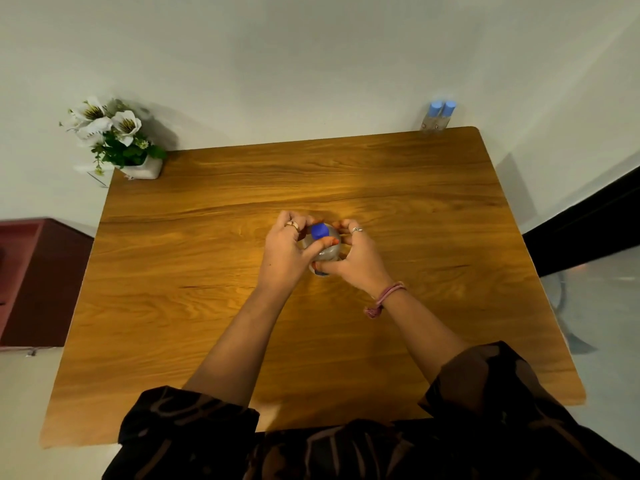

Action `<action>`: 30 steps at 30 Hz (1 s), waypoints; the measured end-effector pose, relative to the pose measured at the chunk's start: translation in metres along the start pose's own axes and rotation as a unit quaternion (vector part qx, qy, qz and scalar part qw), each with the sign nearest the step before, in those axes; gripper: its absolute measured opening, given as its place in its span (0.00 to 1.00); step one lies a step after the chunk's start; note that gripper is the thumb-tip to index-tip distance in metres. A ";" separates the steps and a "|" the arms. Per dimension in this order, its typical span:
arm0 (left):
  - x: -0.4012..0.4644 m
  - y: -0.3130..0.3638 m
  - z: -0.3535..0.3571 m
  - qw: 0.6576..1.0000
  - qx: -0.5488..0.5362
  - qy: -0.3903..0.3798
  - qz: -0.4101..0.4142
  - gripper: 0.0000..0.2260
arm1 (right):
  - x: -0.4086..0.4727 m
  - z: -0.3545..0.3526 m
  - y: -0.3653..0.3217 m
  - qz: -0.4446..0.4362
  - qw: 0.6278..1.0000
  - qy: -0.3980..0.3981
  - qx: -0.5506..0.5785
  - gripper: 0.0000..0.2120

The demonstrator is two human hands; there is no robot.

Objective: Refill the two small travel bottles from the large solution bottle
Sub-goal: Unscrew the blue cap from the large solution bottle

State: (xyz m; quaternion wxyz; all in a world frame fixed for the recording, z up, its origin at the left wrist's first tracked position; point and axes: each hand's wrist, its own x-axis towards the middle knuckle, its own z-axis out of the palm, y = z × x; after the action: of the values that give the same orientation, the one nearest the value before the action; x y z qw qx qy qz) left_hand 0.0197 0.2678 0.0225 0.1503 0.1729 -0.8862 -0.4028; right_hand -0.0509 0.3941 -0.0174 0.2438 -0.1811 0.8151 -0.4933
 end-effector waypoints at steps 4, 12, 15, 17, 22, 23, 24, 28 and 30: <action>0.002 0.005 -0.003 0.999 -0.018 -0.046 -0.016 0.31 | 0.002 0.000 0.002 -0.001 1.000 -0.003 0.002 0.38; -0.004 -0.010 -0.006 0.992 -0.045 -0.078 0.084 0.18 | 0.003 0.001 0.004 -0.006 1.000 0.000 -0.008 0.38; -0.002 -0.008 -0.003 0.997 -0.041 -0.035 0.056 0.16 | 0.002 0.000 0.004 -0.011 1.000 0.003 -0.013 0.38; 0.001 -0.007 -0.003 0.999 -0.031 -0.024 0.029 0.19 | 0.002 0.000 0.004 -0.012 1.000 0.007 -0.016 0.38; 0.001 -0.008 -0.009 0.994 -0.033 -0.098 0.047 0.30 | 0.001 -0.001 0.002 -0.016 1.000 0.007 -0.007 0.38; 0.001 -0.010 -0.010 0.991 -0.027 -0.109 0.072 0.27 | 0.001 -0.001 0.002 -0.017 1.000 0.006 -0.004 0.38; 0.001 -0.011 -0.009 0.989 -0.014 -0.113 0.094 0.24 | 0.002 -0.001 0.002 -0.016 1.000 0.003 -0.003 0.38; 0.004 -0.006 -0.009 0.990 0.025 -0.090 0.108 0.18 | 0.003 0.000 0.002 -0.010 1.000 -0.001 -0.005 0.39; 0.006 -0.005 -0.010 0.992 0.037 -0.071 0.101 0.17 | 0.003 0.000 0.002 -0.011 1.000 -0.003 -0.009 0.39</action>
State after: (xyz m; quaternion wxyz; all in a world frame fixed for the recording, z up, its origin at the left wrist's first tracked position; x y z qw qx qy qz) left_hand 0.0191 0.2553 0.0255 0.1204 0.0594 -0.9218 -0.3638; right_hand -0.0535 0.3938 -0.0201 0.2393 -0.1937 0.8169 -0.4878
